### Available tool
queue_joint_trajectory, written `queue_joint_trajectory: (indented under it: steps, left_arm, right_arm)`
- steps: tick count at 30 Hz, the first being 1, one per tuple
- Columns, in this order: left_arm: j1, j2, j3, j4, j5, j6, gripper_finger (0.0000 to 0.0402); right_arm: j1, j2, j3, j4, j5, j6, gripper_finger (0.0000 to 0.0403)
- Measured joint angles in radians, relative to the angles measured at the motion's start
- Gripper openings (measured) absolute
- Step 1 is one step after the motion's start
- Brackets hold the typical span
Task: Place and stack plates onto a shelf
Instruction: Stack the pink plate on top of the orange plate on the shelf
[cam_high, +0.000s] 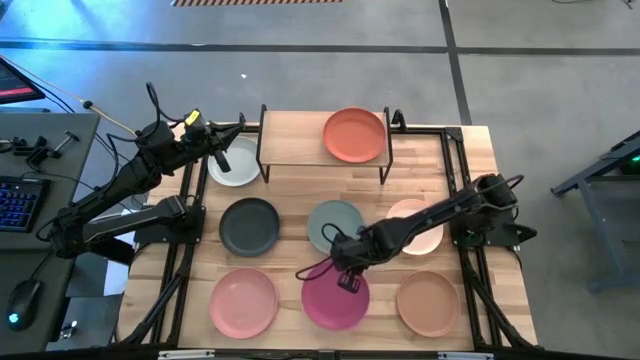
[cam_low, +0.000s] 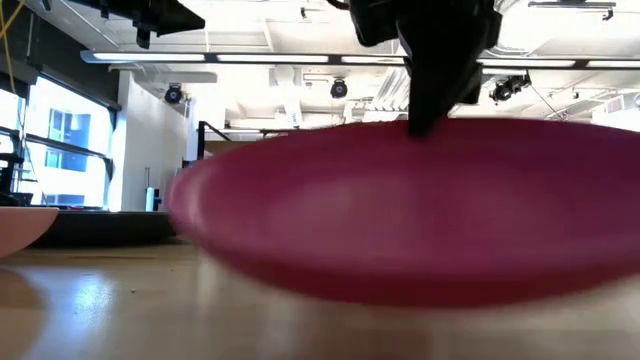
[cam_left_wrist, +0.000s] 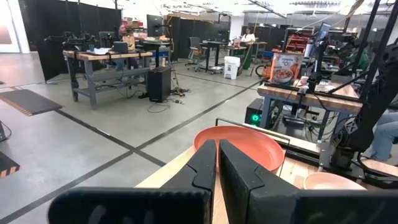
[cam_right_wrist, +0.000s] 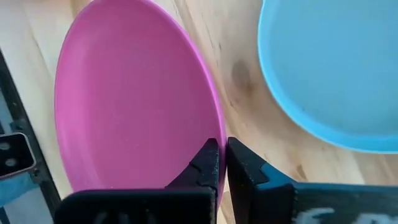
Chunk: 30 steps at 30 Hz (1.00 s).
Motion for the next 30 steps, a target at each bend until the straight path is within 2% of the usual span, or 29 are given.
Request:
queue_joint_trajectory:
  steps: [10, 17, 23, 30]
  left_arm:
    - [0.000, 0.000, 0.000, 0.000, 0.000, 0.000, 0.0008]
    - [0.000, 0.000, 0.000, 0.000, 0.000, 0.000, 0.0008]
    - [0.000, 0.000, 0.000, 0.000, 0.000, 0.000, 0.0008]
    - [0.000, 0.000, 0.000, 0.000, 0.000, 0.000, 0.0008]
  right_arm:
    - [-0.060, -0.087, 0.000, -0.010, 0.003, -0.018, 0.0000]
    - [-0.146, -0.183, 0.000, -0.038, -0.010, -0.029, 0.0000]
    - [-0.267, -0.285, 0.000, -0.057, -0.013, -0.060, 0.0000]
    - [-0.470, -0.402, 0.000, -0.060, -0.012, -0.156, 0.0000]
